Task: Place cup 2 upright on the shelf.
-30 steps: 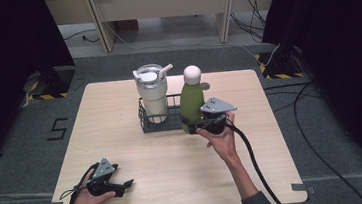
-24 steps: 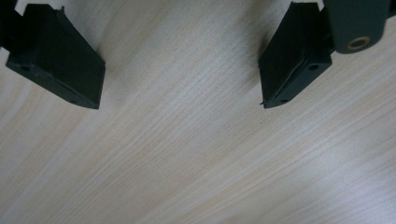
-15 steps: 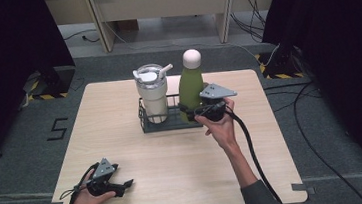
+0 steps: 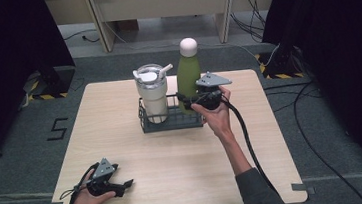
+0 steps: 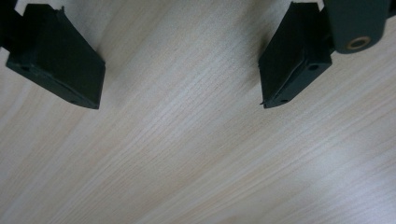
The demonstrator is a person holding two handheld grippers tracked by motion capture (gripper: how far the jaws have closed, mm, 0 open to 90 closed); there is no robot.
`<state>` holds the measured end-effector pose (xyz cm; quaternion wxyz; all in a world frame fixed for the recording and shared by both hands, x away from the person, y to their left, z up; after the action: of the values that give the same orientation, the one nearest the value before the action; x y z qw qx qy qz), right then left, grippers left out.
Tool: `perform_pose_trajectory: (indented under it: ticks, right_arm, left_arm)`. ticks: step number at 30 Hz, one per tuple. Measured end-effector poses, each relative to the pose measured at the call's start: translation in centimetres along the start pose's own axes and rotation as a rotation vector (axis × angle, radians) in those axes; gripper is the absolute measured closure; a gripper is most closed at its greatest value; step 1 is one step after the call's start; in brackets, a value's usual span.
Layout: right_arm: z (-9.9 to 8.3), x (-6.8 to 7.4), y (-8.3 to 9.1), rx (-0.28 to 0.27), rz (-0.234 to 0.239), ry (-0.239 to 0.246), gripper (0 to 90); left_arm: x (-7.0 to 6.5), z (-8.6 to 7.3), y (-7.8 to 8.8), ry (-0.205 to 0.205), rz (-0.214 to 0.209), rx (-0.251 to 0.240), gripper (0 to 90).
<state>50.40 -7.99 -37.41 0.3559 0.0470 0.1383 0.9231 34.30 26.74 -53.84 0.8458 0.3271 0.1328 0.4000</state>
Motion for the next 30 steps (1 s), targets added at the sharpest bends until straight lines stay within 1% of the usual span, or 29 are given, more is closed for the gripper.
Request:
perform_pose_trajectory:
  ticks: [1,5,8,14,15,16,17,20,23,24,30]
  right_arm:
    - [0.1,-0.2,-0.3,0.0,-0.005,-0.006,21.0]
    - [0.3,-0.4,-0.6,0.003,-0.011,0.0,21.0]
    - [0.3,-0.6,-1.0,-0.001,-0.017,-0.006,21.0]
    - [0.0,-1.5,-1.9,0.005,-0.04,-0.027,21.0]
    - [-0.1,-1.6,-2.1,0.007,-0.042,-0.036,21.0]
    - [-0.2,-1.8,-2.4,0.009,-0.05,-0.031,21.0]
    - [-0.2,-1.8,-2.4,0.009,-0.05,-0.031,21.0]
    - [-0.5,-2.3,-2.8,0.01,-0.062,-0.041,21.0]
    - [-0.6,-2.4,-3.0,0.011,-0.065,-0.048,21.0]
    - [-0.6,-2.6,-3.1,0.011,-0.069,-0.042,21.0]
    - [-0.7,-2.7,-3.6,0.018,-0.074,-0.046,21.0]
  left_arm:
    - [0.0,0.0,0.0,0.0,0.0,0.0,13.6]
    - [0.0,0.0,0.0,0.0,0.0,0.0,13.6]
    - [0.0,0.0,0.0,0.0,0.0,0.0,13.6]
    - [0.0,0.0,0.0,0.0,0.0,0.0,13.6]
    - [0.0,0.0,0.0,0.0,0.0,0.0,13.6]
    - [0.0,0.0,0.0,0.0,0.0,0.0,13.6]
    - [0.0,0.0,0.0,0.0,0.0,0.0,13.6]
    - [0.0,0.0,0.0,-0.001,0.0,0.0,13.6]
    - [0.0,0.0,0.0,-0.001,0.0,0.0,13.6]
    - [0.0,0.0,0.0,0.0,0.0,0.0,13.6]
    - [0.0,0.0,0.0,0.0,0.0,0.0,13.6]
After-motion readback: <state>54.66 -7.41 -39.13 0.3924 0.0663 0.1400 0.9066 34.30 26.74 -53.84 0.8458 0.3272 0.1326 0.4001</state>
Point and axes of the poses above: each handheld gripper's, and its own axes: y roughly backward along the jaws, z roughly out of its top, x roughly to its left, the point moved 2 cm from there along -y, roughly forward along the jaws, and after that the axes turned 5 degrees about z, right-handed, at the moved point
